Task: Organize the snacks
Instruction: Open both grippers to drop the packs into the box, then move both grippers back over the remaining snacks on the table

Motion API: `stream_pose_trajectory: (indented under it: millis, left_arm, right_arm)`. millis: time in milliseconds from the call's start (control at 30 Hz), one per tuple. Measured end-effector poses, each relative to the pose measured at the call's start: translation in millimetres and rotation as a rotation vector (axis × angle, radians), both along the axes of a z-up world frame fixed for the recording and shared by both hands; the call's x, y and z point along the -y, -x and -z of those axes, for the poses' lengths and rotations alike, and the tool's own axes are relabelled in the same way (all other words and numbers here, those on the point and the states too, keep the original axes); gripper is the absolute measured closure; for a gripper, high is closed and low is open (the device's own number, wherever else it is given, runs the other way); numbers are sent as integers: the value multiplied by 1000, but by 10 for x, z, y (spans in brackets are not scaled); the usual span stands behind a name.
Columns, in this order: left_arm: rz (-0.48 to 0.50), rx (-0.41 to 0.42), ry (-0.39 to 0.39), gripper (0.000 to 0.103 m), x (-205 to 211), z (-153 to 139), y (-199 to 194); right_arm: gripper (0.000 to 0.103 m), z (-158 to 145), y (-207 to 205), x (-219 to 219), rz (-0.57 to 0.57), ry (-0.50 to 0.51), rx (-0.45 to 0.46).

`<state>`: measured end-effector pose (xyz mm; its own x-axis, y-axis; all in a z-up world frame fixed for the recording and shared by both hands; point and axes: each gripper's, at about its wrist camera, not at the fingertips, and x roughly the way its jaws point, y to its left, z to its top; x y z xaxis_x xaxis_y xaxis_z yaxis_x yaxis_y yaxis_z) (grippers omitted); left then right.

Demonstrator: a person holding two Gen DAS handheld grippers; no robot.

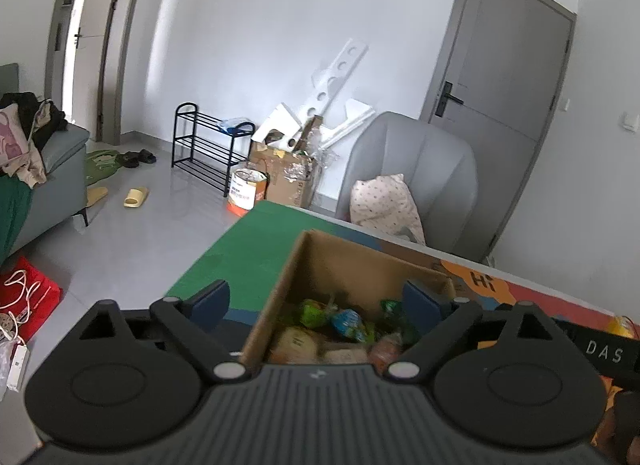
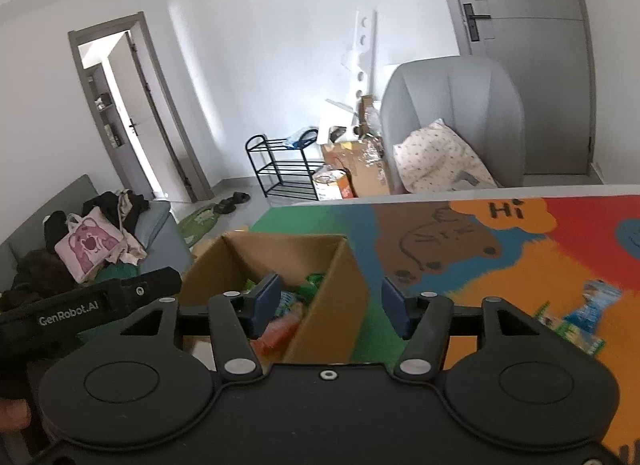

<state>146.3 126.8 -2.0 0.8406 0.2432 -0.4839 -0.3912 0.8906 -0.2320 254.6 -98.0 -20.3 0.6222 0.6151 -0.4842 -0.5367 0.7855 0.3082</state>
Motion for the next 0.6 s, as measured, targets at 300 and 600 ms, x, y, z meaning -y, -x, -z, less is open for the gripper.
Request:
stream_pose_trajectory:
  millis: [300,600]
  left_arm:
    - [61,-27,-10,4,255,32,-22]
    - [113,-53,-1,1,576,68,-40]
  right_arm:
    - [24,0,76,351,32,-13,-14]
    - [8,3,139,689,44,-15,-25]
